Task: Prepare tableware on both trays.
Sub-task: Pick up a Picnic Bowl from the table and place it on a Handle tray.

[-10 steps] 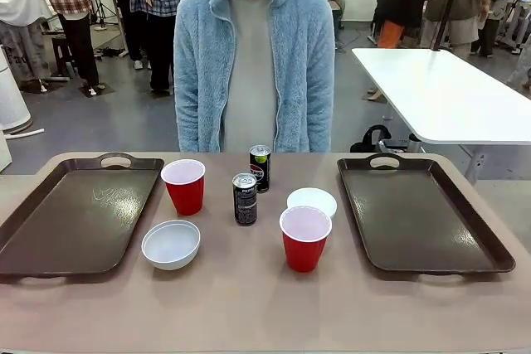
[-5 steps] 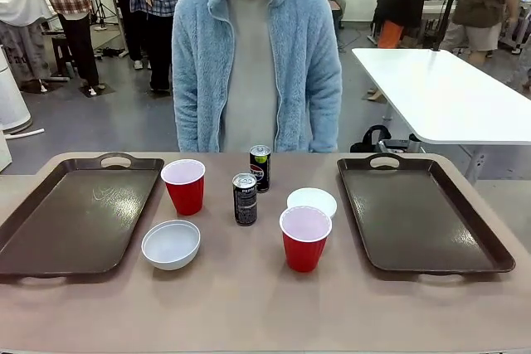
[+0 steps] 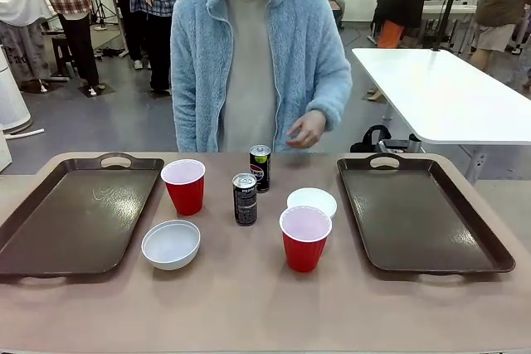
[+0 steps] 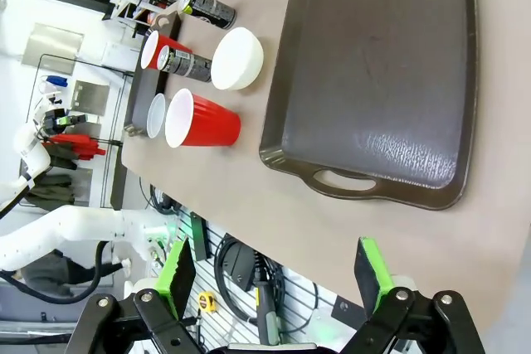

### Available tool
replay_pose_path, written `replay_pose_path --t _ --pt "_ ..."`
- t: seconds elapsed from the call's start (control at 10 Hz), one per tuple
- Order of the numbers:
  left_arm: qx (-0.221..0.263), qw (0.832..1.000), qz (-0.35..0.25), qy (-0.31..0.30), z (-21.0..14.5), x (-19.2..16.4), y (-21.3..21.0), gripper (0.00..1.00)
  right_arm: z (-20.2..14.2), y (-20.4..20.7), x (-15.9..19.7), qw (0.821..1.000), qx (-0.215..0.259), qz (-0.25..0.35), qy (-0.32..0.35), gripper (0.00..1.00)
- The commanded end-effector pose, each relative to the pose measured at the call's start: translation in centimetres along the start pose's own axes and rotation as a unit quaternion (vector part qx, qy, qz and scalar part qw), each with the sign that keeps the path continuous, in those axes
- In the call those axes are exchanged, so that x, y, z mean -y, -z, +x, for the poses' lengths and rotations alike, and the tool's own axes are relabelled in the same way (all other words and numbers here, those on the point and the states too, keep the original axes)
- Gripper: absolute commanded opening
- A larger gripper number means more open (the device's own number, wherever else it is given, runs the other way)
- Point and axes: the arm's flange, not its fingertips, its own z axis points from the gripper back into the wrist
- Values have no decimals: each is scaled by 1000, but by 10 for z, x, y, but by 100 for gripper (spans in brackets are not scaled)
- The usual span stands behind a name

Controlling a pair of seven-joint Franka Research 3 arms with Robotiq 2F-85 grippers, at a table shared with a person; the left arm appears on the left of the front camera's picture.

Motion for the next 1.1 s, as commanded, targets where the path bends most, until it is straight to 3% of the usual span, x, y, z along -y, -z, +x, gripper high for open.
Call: replay_pose_path --t 0.0,0.2,0.4,0.6,0.8,1.0 --pt "6 1000 -9 8 1 -1 -3 100 2 0 2 1000 7 13 -8 100" --pt "-11 1000 26 5 8 11 2 100 2 0 2 1000 7 13 -8 100" --pt "-10 997 79 19 18 56 11 100 2 0 2 1000 7 13 -8 100" --pt "-32 984 158 73 9 108 35 100 2 0 2 1000 7 13 -8 100" --pt "-61 957 247 136 -13 139 76 100 2 0 2 1000 7 13 -8 100" --pt "-107 912 343 195 -42 146 143 100 2 0 2 1000 7 13 -8 100"
